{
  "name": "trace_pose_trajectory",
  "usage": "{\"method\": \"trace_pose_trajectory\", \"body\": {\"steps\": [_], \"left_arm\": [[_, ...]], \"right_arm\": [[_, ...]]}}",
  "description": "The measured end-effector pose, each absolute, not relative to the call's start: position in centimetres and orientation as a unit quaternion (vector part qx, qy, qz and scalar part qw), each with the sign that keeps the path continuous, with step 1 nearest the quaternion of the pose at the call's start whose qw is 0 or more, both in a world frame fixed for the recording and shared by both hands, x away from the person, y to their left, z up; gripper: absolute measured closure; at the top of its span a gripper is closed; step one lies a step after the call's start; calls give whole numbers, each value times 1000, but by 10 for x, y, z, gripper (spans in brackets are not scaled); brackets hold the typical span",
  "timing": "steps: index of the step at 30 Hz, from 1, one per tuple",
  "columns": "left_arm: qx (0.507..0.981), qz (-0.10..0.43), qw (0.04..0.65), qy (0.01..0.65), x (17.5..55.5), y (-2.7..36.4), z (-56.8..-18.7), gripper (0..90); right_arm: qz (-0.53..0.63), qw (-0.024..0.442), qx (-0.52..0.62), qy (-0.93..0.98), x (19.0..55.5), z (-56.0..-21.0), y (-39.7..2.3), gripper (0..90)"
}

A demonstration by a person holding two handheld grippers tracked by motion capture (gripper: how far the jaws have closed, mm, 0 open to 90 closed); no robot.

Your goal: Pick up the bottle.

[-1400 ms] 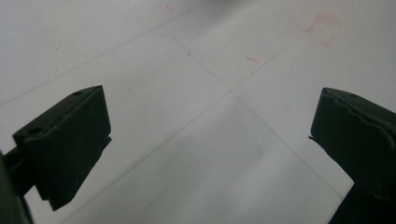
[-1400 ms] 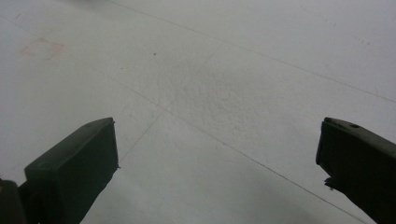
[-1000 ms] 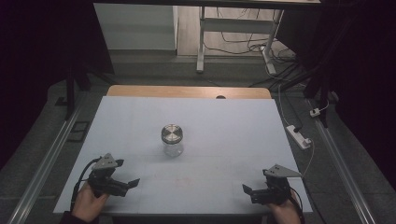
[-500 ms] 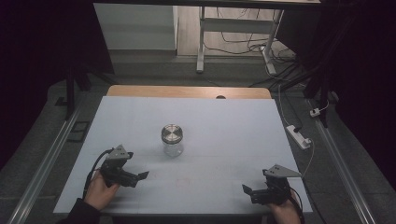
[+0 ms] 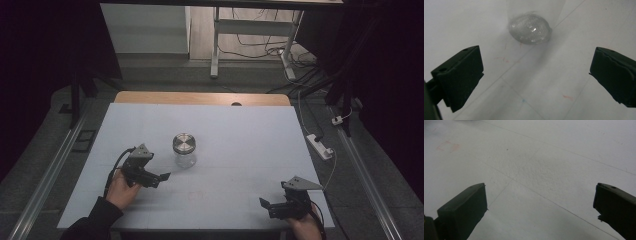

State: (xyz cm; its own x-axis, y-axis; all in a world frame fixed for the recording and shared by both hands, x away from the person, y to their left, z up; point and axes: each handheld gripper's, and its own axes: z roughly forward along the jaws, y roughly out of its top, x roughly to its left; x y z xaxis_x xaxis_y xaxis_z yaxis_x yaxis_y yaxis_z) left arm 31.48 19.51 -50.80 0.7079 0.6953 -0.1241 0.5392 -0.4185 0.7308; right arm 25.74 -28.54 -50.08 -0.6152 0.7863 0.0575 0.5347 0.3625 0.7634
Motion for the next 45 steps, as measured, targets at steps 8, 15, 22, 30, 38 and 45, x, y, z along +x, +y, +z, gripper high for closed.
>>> {"method": "trace_pose_trajectory", "body": {"steps": [8, 15, 22, 30, 38, 45], "left_arm": [[840, 104, 399, 353, 337, 181, -506, 0], [843, 107, 400, 343, 356, 167, -509, 0], [844, 103, 406, 336, 372, 155, -512, 0], [850, 97, 404, 324, 384, 143, -516, 0], [857, 99, 396, 313, 386, 139, -516, 77], [858, 115, 398, 305, 382, 137, -516, 155]], "right_arm": [[392, 160, 408, 809, 258, -501, -286, 0], [392, 160, 408, 809, 258, -501, -286, 0], [392, 159, 408, 809, 258, -501, -286, 0], [392, 159, 407, 809, 258, -501, -286, 0], [391, 159, 407, 810, 258, -501, -286, 0], [392, 160, 406, 810, 258, -501, -286, 0]]}}
